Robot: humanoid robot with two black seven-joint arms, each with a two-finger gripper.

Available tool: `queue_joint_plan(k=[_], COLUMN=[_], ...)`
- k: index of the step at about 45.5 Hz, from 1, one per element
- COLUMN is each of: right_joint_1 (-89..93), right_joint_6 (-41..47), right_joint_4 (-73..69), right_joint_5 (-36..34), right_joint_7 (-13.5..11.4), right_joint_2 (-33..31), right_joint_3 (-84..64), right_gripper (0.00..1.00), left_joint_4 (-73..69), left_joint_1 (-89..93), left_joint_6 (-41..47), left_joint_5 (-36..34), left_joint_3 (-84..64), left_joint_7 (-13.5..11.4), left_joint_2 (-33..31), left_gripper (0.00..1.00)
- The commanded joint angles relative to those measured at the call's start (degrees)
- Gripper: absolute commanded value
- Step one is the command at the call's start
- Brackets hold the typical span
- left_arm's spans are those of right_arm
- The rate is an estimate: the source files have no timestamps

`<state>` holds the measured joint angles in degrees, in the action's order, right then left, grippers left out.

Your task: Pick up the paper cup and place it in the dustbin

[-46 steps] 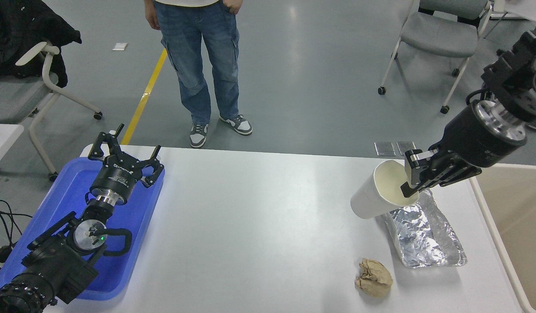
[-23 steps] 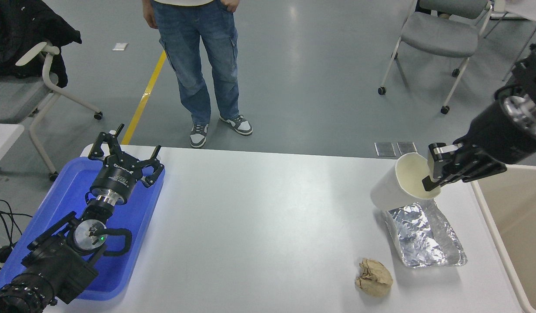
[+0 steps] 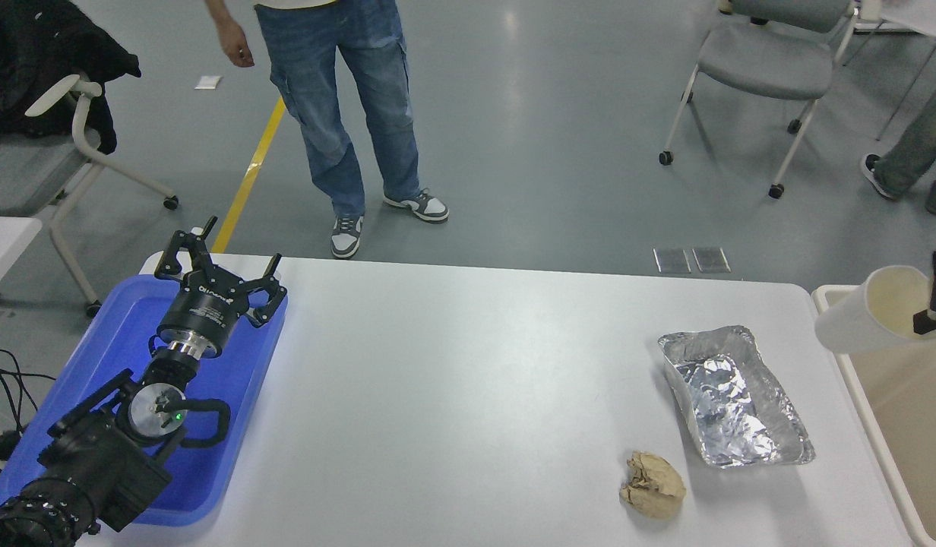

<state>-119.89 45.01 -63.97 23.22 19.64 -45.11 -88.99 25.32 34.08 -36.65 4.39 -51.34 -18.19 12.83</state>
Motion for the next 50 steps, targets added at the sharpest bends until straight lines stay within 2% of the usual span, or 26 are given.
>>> queue_joint_plan(k=[1,14,30,37,40,47,50], right_joint_1=[10.0,23.7,47.3,57.9,60.9,66.0,68.0], right_joint_6=[0.0,0.0,-19.6,-24.9,-25.4,-26.6,-28.7], right_joint_4=[11.0,18.6,25.8,30.0,33.0,38.7,40.2], right_joint_5=[-0.4,-0.4,-1.2,-6.0,-8.8,-13.7,-15.1], right_joint_7=[0.1,0.1,-0.1,-0.8,-2.6,-10.7,-13.3], right_joint_2=[-3.6,-10.3,-11.4,-10.6,-9.0,-5.4,-4.6], right_joint_3=[1.2,11.3,27.7,34.0,35.8,39.3,41.3], right_gripper=[0.00,0.00,0.00,0.00,0.00,0.00,0.00], left_joint_4=[0.0,0.0,0.0,0.0,0.0,0.0,0.0], left_joint_1=[-0.1,-0.1,-0.1,-0.1,-0.1,-0.1,-0.1], left_joint_6=[0.0,0.0,0.0,0.0,0.0,0.0,0.0], left_joint_5=[0.0,0.0,0.0,0.0,0.0,0.0,0.0], left_joint_3=[0.0,0.0,0.0,0.0,0.0,0.0,0.0], left_joint_7=[0.0,0.0,0.0,0.0,0.0,0.0,0.0], left_joint_2=[0.0,0.0,0.0,0.0,0.0,0.0,0.0], left_gripper=[1.00,1.00,1.00,1.00,1.00,1.00,1.00])
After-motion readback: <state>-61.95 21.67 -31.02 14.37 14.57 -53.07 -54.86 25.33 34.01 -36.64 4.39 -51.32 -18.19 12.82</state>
